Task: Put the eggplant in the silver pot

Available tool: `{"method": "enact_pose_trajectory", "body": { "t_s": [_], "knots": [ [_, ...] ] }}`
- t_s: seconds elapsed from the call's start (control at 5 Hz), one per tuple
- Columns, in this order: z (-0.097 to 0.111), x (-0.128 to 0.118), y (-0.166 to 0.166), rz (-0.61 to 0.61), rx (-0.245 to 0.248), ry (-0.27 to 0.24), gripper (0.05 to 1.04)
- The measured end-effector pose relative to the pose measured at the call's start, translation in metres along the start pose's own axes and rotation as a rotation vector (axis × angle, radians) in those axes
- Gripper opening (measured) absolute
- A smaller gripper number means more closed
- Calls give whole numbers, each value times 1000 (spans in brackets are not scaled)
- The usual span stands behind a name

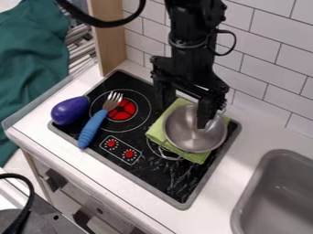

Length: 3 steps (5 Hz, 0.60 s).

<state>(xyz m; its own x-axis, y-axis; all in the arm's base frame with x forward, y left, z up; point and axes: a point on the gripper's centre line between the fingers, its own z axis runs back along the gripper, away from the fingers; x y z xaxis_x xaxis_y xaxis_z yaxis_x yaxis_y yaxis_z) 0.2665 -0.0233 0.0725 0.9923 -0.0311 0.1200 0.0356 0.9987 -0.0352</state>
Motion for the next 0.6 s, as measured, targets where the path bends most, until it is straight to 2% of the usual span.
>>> {"method": "enact_pose_trajectory", "body": {
  "t_s": [0.2,0.6],
  "knots": [
    [-8,-5,0,3,-2,31,1005],
    [-19,-24,33,140,-38,33,1005]
  ]
}}
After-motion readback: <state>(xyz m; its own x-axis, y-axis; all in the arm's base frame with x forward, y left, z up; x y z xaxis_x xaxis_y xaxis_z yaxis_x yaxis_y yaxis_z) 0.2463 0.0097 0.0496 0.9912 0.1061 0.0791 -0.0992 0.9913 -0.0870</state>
